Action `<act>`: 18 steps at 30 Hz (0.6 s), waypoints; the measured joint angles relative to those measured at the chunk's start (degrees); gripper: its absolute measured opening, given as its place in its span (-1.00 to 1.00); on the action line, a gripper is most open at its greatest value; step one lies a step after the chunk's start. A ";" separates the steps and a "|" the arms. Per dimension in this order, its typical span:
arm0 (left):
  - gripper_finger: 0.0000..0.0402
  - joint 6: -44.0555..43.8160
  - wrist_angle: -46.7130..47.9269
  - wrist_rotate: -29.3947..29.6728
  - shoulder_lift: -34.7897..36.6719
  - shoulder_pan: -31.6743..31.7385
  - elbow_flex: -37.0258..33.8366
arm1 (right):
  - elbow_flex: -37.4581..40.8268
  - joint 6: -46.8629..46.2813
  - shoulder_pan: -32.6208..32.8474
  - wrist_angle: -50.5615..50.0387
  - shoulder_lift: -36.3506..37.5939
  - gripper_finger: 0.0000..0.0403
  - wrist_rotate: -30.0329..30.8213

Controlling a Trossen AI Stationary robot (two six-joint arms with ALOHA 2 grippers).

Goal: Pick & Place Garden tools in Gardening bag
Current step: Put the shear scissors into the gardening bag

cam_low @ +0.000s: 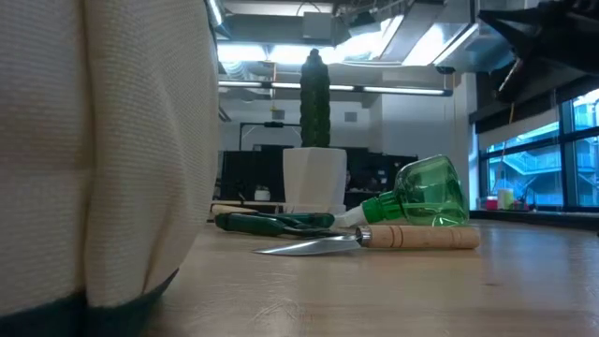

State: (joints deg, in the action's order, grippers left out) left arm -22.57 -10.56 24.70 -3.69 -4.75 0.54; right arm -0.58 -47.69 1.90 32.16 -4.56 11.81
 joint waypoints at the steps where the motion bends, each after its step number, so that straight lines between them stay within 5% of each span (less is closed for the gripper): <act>1: -0.98 -5.63 -1.98 2.31 -0.01 0.00 -0.01 | 0.00 1.49 0.01 1.36 0.00 -1.00 1.68; 5: -0.98 -25.46 -10.66 11.32 -0.55 0.04 0.02 | 0.00 5.17 0.01 4.96 0.00 -1.00 5.98; 8: -0.98 -30.49 -15.51 11.63 -0.73 0.02 0.00 | 0.00 5.67 0.00 6.81 0.00 -1.00 7.44; 18: -0.98 -22.80 -24.05 1.63 -5.09 -0.02 6.64 | 0.00 4.88 0.00 10.88 -0.02 -1.00 9.48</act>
State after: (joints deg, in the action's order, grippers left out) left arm -45.37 -34.61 26.34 -8.78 -4.78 7.17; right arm -0.58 -42.81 1.90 43.04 -4.58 21.28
